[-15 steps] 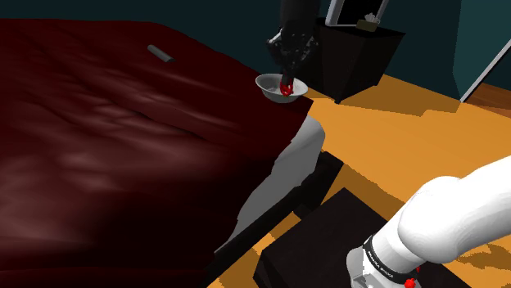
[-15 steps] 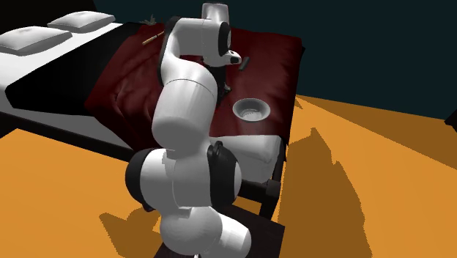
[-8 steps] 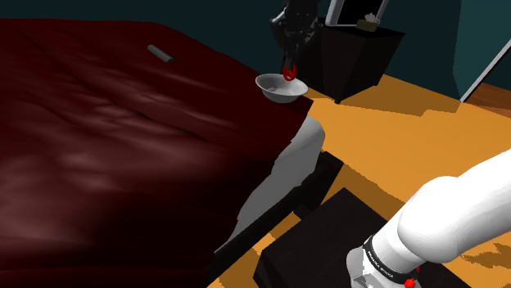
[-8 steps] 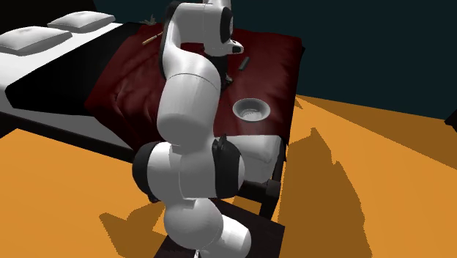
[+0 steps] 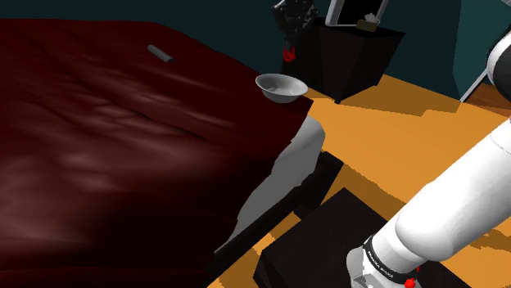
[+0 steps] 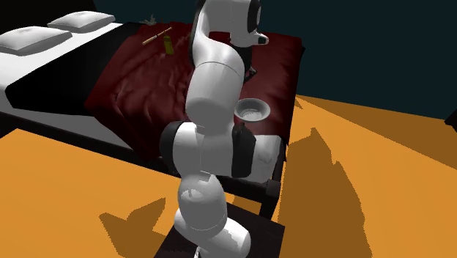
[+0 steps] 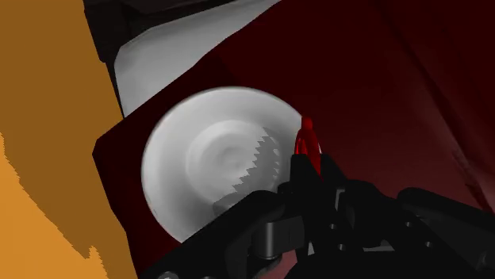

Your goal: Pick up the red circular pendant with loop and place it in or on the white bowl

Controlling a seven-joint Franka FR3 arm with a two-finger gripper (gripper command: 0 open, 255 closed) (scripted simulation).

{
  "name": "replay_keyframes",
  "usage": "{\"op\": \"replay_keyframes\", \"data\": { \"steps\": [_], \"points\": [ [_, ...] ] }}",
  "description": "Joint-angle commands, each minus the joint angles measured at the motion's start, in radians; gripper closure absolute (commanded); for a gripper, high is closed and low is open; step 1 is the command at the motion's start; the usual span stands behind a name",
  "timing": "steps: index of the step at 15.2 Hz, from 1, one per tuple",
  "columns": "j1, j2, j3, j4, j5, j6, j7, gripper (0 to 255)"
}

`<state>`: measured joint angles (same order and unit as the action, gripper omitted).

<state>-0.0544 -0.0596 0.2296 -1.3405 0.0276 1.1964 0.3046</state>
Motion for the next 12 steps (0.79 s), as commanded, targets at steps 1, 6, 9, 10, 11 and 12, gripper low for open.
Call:
{"op": "replay_keyframes", "data": {
  "steps": [1,6,9,10,11,12],
  "points": [
    [-0.017,0.053,-0.019,0.064,-0.017,-0.013,-0.041,255],
    [-0.038,0.136,-0.038,0.151,-0.038,-0.019,-0.088,255],
    [-0.042,0.102,-0.041,0.063,-0.032,0.037,-0.093,255],
    [-0.043,0.093,-0.042,0.035,-0.03,0.054,-0.094,255],
    [-0.044,0.083,-0.042,0.009,-0.028,0.071,-0.096,255],
    [-0.045,0.075,-0.043,-0.016,-0.026,0.088,-0.097,255]
  ]
}}
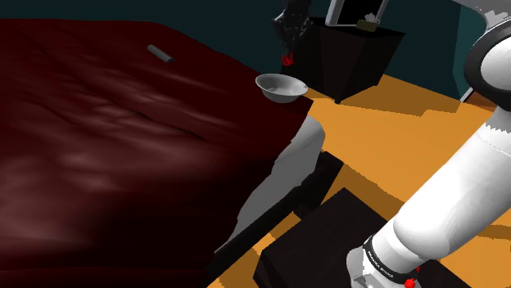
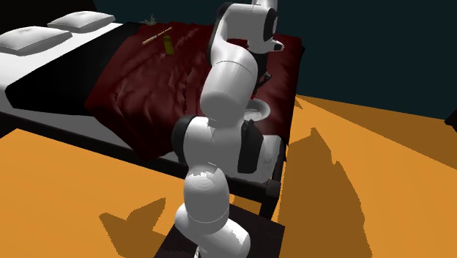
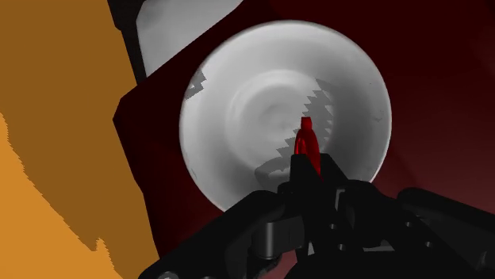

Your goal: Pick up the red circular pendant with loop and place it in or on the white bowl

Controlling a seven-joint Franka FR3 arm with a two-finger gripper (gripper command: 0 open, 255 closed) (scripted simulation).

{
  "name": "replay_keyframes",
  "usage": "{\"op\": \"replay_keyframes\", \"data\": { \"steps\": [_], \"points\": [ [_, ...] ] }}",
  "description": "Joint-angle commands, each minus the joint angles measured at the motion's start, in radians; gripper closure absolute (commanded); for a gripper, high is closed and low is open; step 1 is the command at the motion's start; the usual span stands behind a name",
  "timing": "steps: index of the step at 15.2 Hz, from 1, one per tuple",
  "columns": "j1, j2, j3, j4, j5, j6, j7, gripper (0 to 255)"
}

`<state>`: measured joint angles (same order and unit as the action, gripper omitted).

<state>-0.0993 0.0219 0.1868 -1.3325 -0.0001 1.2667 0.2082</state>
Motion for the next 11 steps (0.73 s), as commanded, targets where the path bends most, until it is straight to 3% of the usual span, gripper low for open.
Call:
{"op": "replay_keyframes", "data": {
  "steps": [1,9,11],
  "points": [
    [-0.001,-0.015,-0.001,-0.049,0.003,0.035,-0.002,255],
    [-0.005,-0.066,-0.005,-0.225,0.011,0.16,-0.009,255],
    [-0.005,-0.067,-0.005,-0.225,0.011,0.16,-0.009,255]
  ]
}}
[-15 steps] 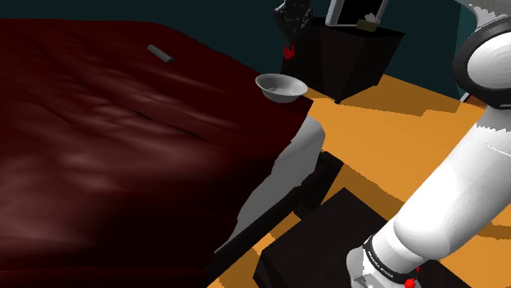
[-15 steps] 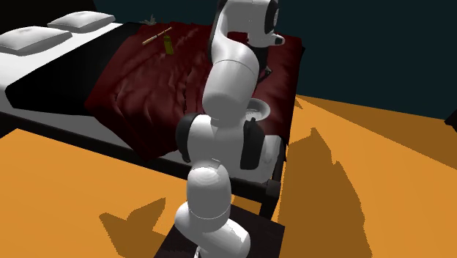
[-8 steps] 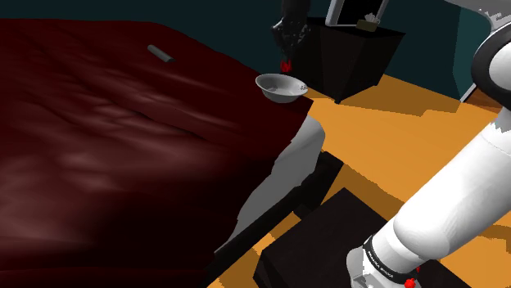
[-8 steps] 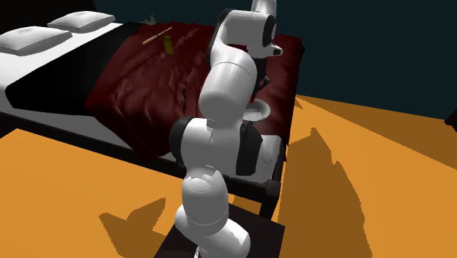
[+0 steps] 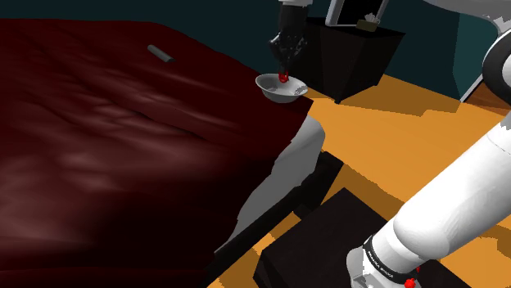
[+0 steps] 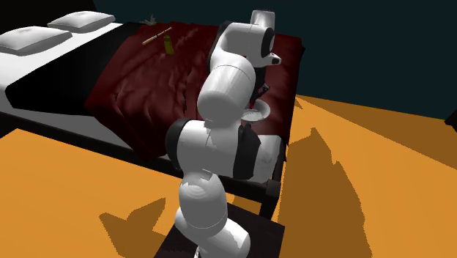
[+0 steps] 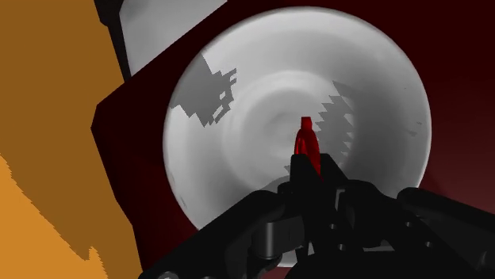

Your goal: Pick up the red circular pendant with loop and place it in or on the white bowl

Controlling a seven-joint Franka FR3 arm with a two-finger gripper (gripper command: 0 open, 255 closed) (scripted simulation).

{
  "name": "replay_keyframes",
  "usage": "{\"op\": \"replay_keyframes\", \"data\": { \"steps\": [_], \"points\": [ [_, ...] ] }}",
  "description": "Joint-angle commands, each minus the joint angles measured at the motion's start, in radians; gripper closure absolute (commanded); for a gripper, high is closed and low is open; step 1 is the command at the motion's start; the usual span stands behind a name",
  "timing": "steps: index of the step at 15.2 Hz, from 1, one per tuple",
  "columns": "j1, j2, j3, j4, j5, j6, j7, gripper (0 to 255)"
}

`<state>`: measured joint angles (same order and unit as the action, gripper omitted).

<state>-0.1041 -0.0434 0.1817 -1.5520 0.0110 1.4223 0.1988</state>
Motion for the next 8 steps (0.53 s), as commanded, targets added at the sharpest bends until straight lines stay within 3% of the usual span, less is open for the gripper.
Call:
{"op": "replay_keyframes", "data": {
  "steps": [1,6,7,8],
  "points": [
    [0.0,-0.001,0.0,-0.005,0.0,0.004,0.0,255],
    [0.0,-0.001,0.0,-0.005,0.0,0.004,0.0,255],
    [0.0,-0.001,0.0,-0.005,0.0,0.004,0.0,0],
    [0.0,-0.001,0.0,-0.005,0.0,0.004,0.0,0]
  ]
}}
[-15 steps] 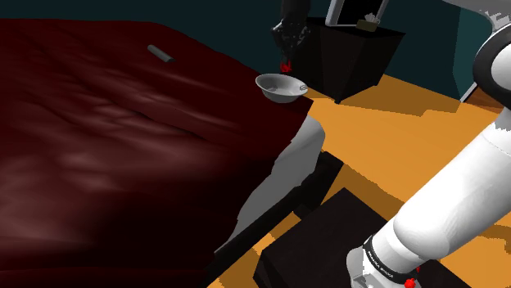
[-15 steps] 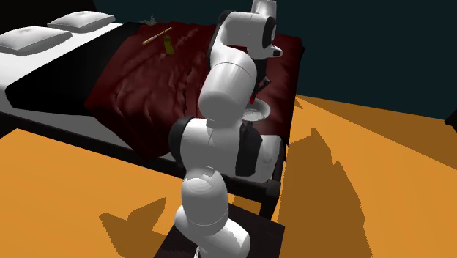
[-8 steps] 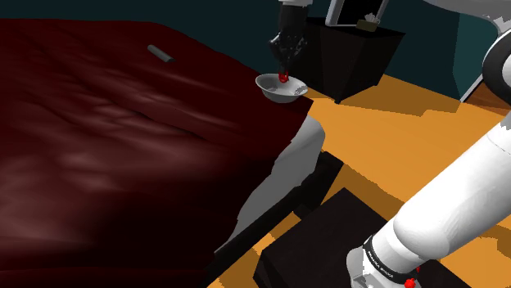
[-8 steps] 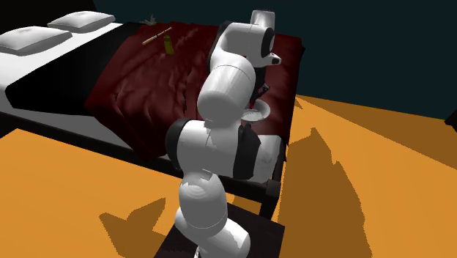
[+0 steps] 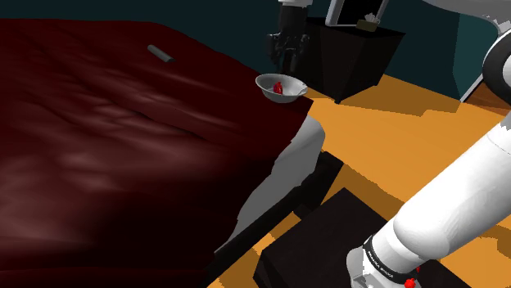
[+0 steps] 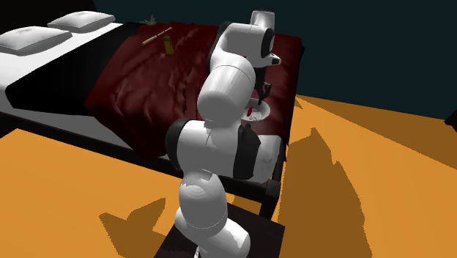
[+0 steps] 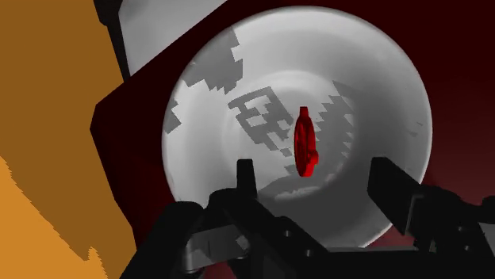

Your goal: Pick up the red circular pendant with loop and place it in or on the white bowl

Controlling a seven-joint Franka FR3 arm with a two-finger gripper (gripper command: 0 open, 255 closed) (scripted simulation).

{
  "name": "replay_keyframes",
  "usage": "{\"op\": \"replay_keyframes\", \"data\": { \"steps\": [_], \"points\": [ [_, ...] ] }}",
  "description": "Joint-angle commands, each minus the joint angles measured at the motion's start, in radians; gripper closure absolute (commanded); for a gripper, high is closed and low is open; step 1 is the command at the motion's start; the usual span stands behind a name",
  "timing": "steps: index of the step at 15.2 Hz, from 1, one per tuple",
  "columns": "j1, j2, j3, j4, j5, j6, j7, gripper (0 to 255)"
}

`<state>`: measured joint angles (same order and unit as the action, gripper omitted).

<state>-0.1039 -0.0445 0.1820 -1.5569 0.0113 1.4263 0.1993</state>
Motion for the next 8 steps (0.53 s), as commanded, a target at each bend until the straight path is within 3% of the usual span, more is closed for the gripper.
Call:
{"op": "replay_keyframes", "data": {
  "steps": [1,4,8],
  "points": [
    [0.0,0.0,0.0,0.0,0.0,0.0,0.0,0],
    [0.0,0.0,0.0,0.0,0.0,0.0,0.0,0],
    [0.006,0.079,0.006,0.229,-0.014,-0.152,0.011,0]
  ]
}}
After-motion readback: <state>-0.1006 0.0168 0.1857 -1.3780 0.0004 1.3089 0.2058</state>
